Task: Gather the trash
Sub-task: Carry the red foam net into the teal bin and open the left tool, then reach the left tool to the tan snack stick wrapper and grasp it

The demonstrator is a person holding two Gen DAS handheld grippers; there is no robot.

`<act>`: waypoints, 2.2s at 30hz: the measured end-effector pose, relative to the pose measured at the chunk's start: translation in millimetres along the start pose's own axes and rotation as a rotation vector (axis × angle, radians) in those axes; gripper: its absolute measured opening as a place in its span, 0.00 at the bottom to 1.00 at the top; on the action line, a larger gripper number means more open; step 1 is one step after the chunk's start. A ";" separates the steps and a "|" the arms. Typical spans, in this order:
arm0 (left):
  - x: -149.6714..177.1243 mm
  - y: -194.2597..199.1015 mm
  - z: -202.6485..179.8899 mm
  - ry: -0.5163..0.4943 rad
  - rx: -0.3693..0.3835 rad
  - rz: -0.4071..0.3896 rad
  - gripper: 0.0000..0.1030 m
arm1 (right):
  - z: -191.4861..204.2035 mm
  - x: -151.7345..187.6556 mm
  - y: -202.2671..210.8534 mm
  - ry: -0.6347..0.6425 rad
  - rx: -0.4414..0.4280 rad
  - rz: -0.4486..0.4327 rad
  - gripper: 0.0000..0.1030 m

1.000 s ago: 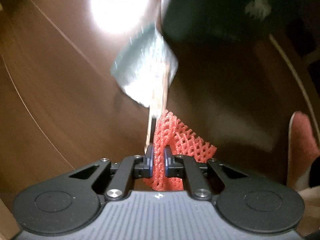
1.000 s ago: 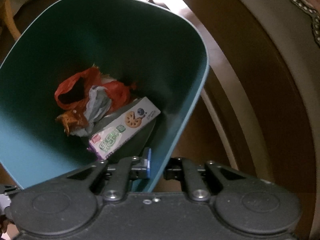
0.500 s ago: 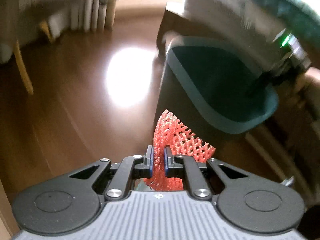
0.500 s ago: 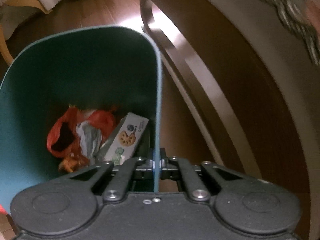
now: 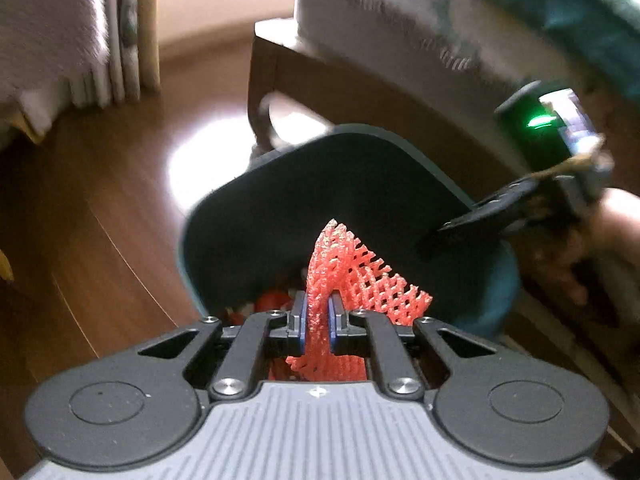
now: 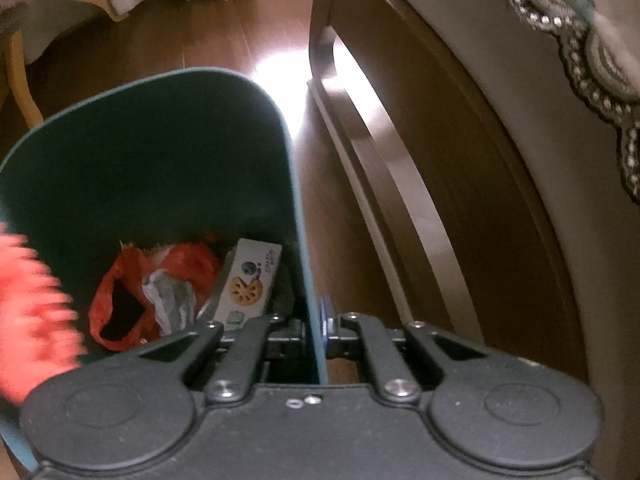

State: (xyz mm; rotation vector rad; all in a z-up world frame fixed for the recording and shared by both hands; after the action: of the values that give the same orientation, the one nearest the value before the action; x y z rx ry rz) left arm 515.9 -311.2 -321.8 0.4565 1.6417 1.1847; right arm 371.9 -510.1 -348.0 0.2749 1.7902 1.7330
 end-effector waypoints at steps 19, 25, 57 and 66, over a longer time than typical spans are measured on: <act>-1.4 -80.8 -43.5 -0.094 -0.094 0.176 0.29 | -6.2 14.7 -8.3 -0.012 -0.080 0.032 0.16; -6.6 -53.4 -45.5 -0.035 -0.097 0.116 0.55 | 1.0 23.9 5.1 0.056 -0.132 0.038 0.29; 144.7 34.5 23.2 0.493 -0.511 0.412 0.70 | -14.5 28.2 -8.6 0.216 -0.350 0.158 0.32; 232.8 -100.6 31.7 0.281 -0.386 0.561 0.70 | -10.4 37.1 -16.3 0.251 -0.273 0.164 0.12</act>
State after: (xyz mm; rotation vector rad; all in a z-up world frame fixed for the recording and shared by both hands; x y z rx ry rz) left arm 472.3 -164.4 -526.4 0.5355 1.5025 2.0163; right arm 341.4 -500.1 -374.8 0.0937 1.7108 2.1841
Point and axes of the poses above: each gripper's, at about its wrist camera, not at the fingertips, and y roughly against the way its jaws point, z to its left, x to its underside, the point moved 7 cm from there along -y, roughly the way its jaws point, and after that the axes turned 9 degrees about -x, right-handed, at the moved point
